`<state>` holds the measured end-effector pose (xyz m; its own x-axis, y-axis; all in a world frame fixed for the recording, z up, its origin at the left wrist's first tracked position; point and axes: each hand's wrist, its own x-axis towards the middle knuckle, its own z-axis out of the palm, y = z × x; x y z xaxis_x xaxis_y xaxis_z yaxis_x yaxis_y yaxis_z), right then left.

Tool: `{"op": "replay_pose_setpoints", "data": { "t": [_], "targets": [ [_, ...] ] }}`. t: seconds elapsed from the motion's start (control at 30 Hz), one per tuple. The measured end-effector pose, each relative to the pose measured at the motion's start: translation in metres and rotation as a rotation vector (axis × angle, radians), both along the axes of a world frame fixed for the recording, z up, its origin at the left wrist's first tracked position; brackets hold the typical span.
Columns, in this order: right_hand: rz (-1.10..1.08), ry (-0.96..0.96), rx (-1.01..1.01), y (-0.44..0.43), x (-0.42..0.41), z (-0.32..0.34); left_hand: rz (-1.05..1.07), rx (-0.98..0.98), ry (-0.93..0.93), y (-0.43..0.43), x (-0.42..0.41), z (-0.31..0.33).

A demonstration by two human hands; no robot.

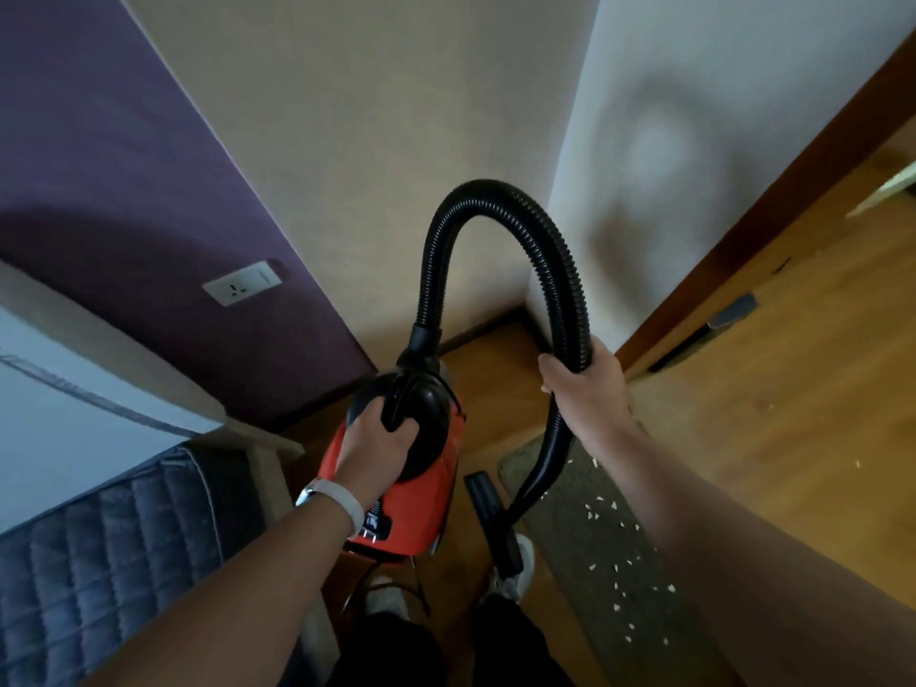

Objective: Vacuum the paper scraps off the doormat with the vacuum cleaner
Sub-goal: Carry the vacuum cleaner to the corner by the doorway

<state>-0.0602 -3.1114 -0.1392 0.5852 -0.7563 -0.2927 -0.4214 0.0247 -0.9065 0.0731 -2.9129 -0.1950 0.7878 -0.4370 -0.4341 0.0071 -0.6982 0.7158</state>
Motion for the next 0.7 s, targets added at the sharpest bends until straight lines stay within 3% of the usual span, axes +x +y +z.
{"op": "replay_pose_setpoints", "data": {
  "t": [0.3,0.7],
  "targets": [
    [-0.193,0.031,0.037,-0.037,0.062,-0.096,-0.087,-0.003,0.007,-0.052,0.062,-0.098],
    [-0.206,-0.004,-0.054,-0.072,0.115,-0.258,-0.151,0.049,-0.075,-0.066,0.137,-0.295]
  ]
}}
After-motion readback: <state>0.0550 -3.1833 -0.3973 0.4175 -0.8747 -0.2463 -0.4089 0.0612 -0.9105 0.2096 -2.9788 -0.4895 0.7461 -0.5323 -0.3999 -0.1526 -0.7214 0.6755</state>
